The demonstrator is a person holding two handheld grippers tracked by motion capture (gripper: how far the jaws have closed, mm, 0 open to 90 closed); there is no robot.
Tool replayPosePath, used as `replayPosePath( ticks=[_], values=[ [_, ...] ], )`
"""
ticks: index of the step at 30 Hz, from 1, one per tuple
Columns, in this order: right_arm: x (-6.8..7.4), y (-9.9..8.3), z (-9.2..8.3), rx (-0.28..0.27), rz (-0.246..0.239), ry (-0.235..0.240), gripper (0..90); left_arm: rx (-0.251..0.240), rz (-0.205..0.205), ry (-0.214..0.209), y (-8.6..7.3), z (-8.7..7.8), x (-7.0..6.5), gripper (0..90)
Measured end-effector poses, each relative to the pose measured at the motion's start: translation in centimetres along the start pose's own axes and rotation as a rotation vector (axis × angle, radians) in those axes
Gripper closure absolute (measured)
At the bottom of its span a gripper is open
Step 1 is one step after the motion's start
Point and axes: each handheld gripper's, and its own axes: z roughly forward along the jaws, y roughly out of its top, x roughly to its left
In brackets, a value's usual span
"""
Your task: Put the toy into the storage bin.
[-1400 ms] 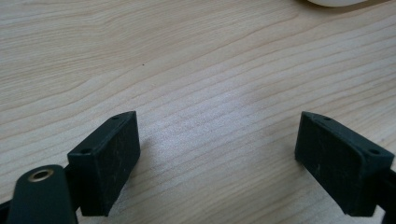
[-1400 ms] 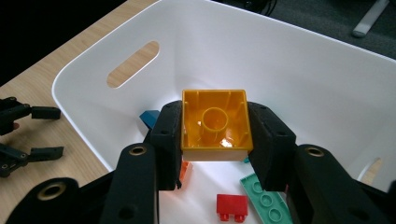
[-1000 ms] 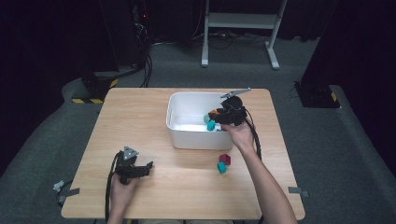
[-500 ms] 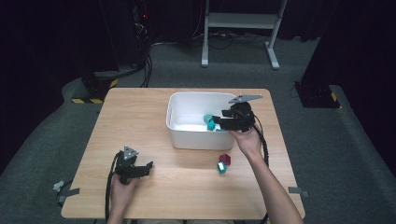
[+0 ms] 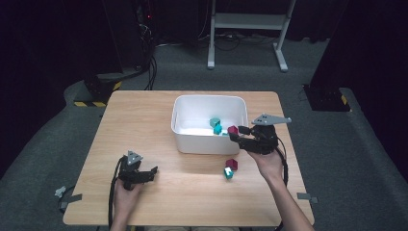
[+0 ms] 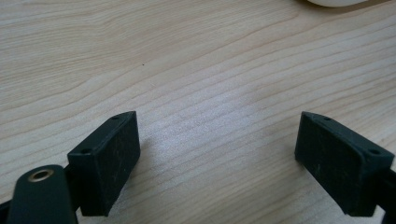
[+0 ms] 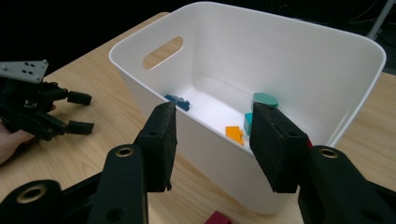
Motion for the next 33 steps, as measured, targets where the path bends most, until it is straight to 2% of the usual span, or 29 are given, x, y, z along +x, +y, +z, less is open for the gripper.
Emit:
replayPosePath(
  ticks=[4,12,18,23,33],
  values=[
    [0.3,-1.2,-0.4,0.01,-0.01,-0.013,51.4,0.0,0.0,0.0,0.0,0.0,0.0,14.4],
    [1.3,-5.1,-0.8,0.026,-0.024,-0.034,51.1,0.0,0.0,0.0,0.0,0.0,0.0,14.4],
    [1.8,-8.6,-0.1,0.055,0.015,-0.019,51.0,0.0,0.0,0.001,0.0,0.0,0.0,14.5],
    [2.4,-11.2,0.8,0.089,0.021,-0.03,50.6,0.0,0.001,0.001,0.0,0.0,0.0,14.4],
    [2.8,-14.0,2.7,0.128,0.038,-0.046,49.1,0.0,0.0,0.002,0.0,0.0,0.0,14.4]
  ],
)
